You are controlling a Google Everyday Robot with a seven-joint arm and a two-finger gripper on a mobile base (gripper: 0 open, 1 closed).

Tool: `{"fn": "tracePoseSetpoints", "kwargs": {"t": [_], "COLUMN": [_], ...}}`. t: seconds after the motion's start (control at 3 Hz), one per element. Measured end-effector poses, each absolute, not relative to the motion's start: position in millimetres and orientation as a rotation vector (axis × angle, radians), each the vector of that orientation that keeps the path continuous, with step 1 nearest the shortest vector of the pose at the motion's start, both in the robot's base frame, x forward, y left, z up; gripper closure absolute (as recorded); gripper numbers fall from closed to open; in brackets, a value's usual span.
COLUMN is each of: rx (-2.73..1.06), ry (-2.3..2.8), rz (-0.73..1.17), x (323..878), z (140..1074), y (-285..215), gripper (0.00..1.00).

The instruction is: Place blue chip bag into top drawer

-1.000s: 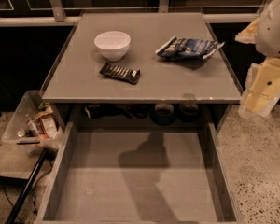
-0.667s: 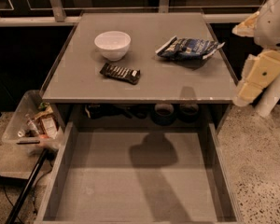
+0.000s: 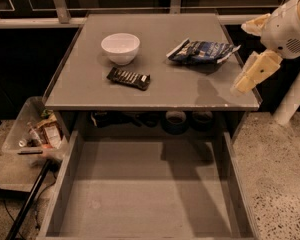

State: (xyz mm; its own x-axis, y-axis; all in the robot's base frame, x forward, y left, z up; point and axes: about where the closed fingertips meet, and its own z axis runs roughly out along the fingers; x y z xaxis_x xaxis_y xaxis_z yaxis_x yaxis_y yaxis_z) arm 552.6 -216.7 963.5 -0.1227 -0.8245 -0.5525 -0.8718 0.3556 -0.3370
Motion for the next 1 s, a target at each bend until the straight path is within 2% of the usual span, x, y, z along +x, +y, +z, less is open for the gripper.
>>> {"fn": "tracePoseSetpoints", "kwargs": {"t": [0.67, 1.0], "rx": [-1.496, -1.530], "ry": [1.917, 1.868], "rz": [0.098, 0.066], "x": [560, 594], "z": [962, 950], "y": [-197, -170], "gripper": [0.00, 0.00]}}
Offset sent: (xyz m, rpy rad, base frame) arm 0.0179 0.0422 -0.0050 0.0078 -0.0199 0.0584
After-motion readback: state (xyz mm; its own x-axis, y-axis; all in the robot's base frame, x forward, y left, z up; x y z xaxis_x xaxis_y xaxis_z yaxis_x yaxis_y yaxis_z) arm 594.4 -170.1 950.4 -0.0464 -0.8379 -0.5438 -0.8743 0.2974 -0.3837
